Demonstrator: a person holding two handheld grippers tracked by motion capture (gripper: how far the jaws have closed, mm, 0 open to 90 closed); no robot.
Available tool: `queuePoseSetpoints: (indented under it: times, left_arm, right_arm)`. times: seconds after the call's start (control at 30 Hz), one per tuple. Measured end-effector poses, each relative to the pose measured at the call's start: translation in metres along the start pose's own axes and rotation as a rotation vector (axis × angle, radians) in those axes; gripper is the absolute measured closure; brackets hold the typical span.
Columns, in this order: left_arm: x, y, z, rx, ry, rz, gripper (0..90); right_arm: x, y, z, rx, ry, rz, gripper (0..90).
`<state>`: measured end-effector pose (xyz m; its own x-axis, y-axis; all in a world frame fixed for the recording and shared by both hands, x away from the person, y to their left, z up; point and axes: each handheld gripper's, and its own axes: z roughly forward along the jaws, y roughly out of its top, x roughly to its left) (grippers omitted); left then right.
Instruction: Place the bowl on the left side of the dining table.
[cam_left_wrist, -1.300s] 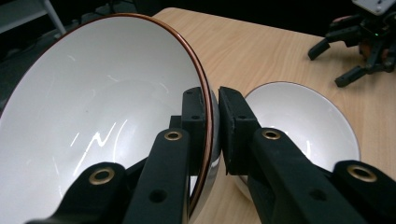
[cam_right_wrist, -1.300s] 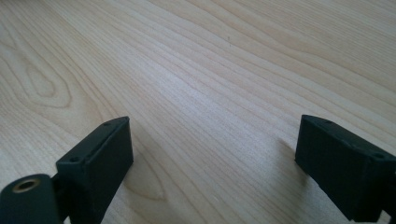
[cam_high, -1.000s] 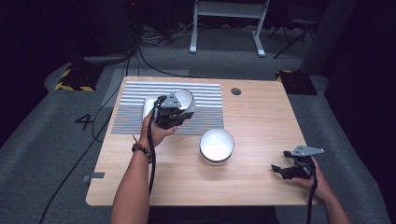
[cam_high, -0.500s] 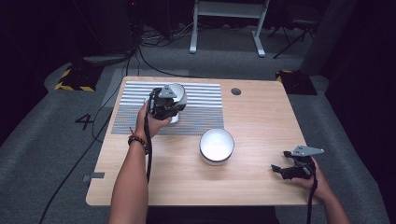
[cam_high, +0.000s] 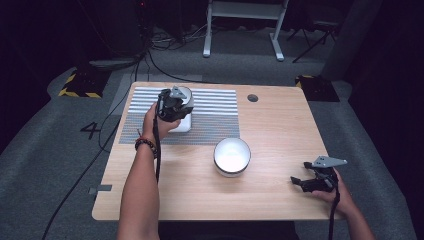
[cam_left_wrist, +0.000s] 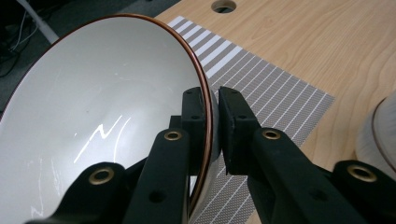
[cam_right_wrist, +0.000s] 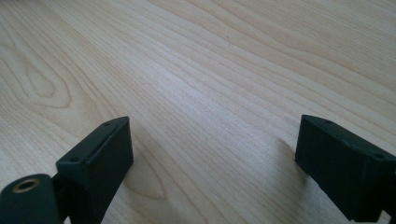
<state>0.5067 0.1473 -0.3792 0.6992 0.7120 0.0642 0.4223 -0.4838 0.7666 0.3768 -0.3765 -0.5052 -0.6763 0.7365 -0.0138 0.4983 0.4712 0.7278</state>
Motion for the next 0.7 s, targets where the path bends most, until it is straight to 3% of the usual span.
queuePoseSetpoints:
  times: [0.17,0.3,0.4,0.7]
  left_arm:
    - [0.004,-0.002,0.006,0.038,0.026,0.002,81.0]
    - [0.009,-0.006,0.009,0.026,0.034,-0.033,81.1]
    - [0.012,-0.007,0.014,0.056,0.063,-0.027,81.0]
    - [0.025,-0.019,0.032,0.103,0.091,-0.086,81.0]
  right_arm:
    - [0.000,0.000,0.000,0.000,0.000,0.000,11.3]
    - [0.000,0.000,0.000,0.000,0.001,-0.001,11.4]
    - [0.000,0.000,0.000,-0.001,0.002,-0.003,11.5]
    - [0.000,0.000,0.000,-0.002,0.001,-0.003,11.5]
